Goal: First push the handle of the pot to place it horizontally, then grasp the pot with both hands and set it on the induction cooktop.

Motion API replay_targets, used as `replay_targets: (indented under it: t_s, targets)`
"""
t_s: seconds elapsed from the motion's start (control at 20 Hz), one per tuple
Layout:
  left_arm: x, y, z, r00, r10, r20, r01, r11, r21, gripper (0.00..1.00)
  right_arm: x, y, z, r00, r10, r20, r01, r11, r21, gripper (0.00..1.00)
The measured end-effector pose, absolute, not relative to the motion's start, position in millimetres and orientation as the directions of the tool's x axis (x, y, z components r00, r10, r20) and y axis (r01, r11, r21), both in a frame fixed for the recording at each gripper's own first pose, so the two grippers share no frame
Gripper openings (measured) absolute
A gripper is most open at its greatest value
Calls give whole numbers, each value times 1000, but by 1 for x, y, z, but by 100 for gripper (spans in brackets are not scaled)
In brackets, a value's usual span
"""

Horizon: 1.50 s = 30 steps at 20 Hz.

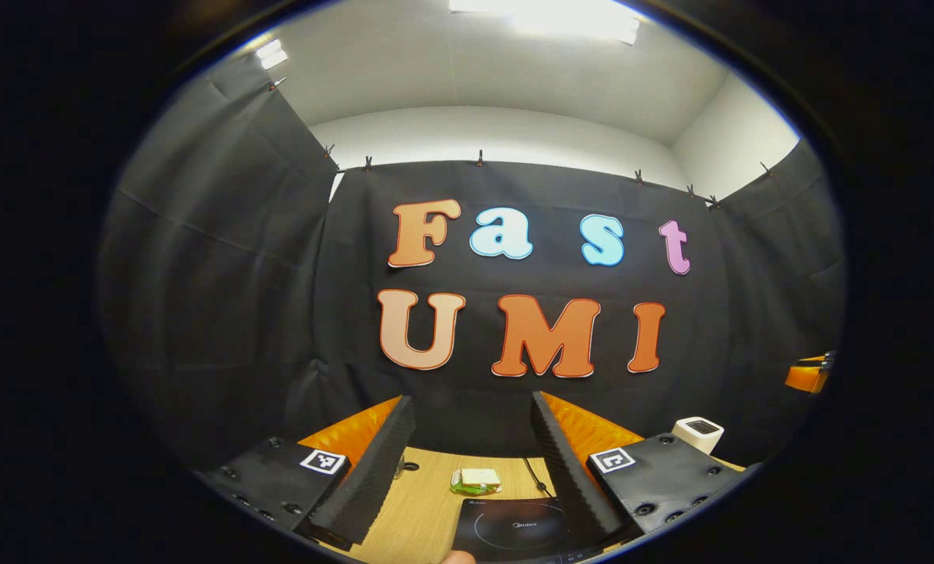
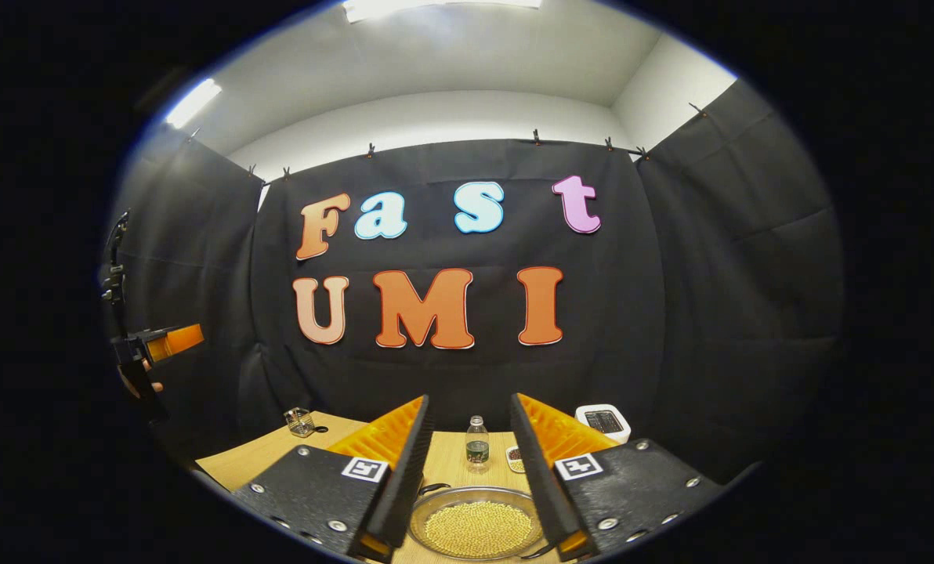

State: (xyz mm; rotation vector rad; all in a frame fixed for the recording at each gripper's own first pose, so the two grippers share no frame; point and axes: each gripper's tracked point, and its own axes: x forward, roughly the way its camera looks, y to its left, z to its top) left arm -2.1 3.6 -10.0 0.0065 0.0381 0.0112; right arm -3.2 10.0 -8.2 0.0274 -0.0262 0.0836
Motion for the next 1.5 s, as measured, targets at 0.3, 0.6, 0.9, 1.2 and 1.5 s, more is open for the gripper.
replay_targets:
  t_s: [0.3, 0.6, 0.9, 1.2, 1.5]
  targets:
    - [-4, 5, -12, 999, 9, -43, -9, 1000, 8, 97, -4, 10, -26, 997, 77, -5, -77, 997, 22, 7]
    - [-3, 5, -15, 999, 15, -47, -14, 1000, 13, 98, -14, 22, -59, 990, 130, -55, -129, 991, 20, 0]
    - [-3, 3, -17, 999, 16, -48, -16, 1000, 14, 97, -26, 19, -103, 983, 141, -116, -140, 990, 18, 0]
    - [-3, -1, -19, 998, 10, -54, -10, 1000, 13, 97, -39, 24, -170, 958, 164, -237, -168, 986, 3, 0]
    - [-6, -9, -22, 998, -11, -61, 12, 1000, 14, 98, -53, 9, -245, 916, 140, -377, -131, 990, 48, 0]
